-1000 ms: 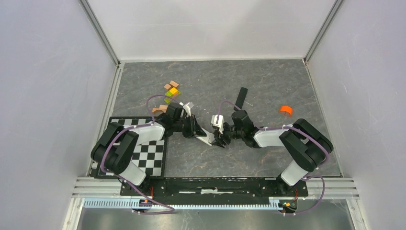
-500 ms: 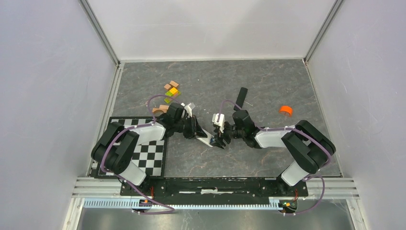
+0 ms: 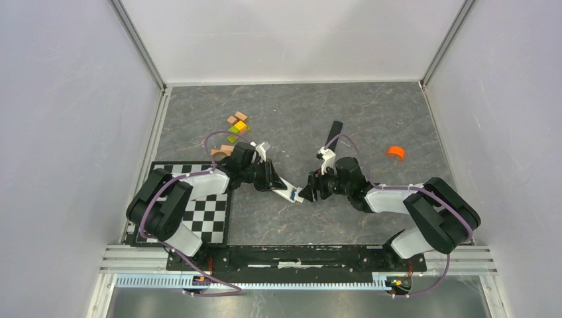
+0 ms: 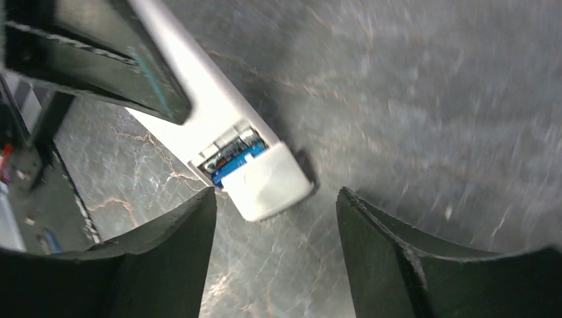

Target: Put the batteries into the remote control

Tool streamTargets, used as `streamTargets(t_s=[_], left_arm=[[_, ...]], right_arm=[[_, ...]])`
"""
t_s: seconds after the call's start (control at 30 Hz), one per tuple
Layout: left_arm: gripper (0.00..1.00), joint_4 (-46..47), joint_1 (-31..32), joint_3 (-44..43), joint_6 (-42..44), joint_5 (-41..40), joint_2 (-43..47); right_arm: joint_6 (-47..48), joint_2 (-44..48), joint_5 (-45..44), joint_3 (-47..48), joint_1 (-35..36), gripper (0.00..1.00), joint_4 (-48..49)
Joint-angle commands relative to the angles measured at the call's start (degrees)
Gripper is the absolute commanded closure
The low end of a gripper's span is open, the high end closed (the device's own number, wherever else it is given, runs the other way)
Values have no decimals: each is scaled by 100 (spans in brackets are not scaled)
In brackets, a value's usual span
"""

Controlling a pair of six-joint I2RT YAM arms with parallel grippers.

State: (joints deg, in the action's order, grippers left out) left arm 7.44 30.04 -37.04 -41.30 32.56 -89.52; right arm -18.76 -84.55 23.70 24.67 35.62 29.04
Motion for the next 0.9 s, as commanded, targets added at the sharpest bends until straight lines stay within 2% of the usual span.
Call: streamTargets(t_s=[0.0, 0.13, 0.33, 0.67, 0.87], left_arm=[[98, 65, 10, 46, 38, -397, 99], [98, 211, 10, 152, -43, -435, 120], [98, 297, 12, 190, -62, -361, 59], [98, 542, 10, 216, -177, 80, 17], [98, 762, 10, 250, -239, 298, -65]], right_arm=[[-2032, 230, -521, -278, 7, 32, -294], [-2756, 81, -494, -325, 0, 41, -230], [-3245, -400, -607, -405, 9, 54, -24], [-3788, -1031, 16, -632, 11, 60, 1330], [-3871, -1276, 152, -618, 14, 63, 1588]])
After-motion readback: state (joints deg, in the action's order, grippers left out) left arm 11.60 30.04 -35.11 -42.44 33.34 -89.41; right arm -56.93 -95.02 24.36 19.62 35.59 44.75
